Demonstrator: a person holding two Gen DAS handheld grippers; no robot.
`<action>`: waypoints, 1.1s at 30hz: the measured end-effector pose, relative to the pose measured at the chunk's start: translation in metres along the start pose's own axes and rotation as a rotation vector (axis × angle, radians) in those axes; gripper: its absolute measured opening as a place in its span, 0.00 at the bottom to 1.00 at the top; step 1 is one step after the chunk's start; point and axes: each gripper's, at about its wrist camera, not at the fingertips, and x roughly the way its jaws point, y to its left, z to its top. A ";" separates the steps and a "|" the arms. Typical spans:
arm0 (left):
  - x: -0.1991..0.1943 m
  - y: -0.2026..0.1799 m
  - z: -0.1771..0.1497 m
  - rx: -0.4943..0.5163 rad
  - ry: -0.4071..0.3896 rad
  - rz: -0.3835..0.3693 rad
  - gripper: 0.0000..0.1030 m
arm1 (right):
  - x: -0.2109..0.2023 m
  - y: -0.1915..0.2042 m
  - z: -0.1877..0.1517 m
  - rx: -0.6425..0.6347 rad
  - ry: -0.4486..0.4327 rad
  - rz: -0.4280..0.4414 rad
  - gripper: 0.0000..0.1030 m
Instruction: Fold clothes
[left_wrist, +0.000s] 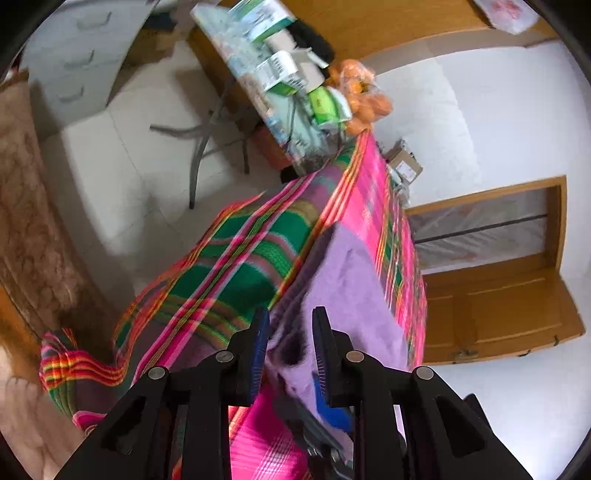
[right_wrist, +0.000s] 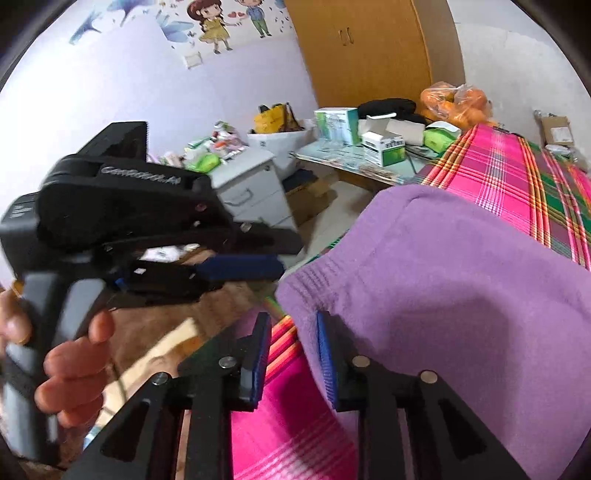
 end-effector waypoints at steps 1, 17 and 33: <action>-0.002 -0.005 -0.001 0.017 -0.016 0.009 0.23 | -0.008 -0.001 -0.001 -0.006 -0.009 0.007 0.26; 0.062 -0.084 -0.048 0.292 0.119 0.027 0.24 | -0.126 -0.137 -0.095 0.235 -0.037 -0.441 0.27; 0.122 -0.119 -0.056 0.368 0.191 0.070 0.25 | -0.155 -0.215 -0.074 0.354 -0.096 -0.517 0.27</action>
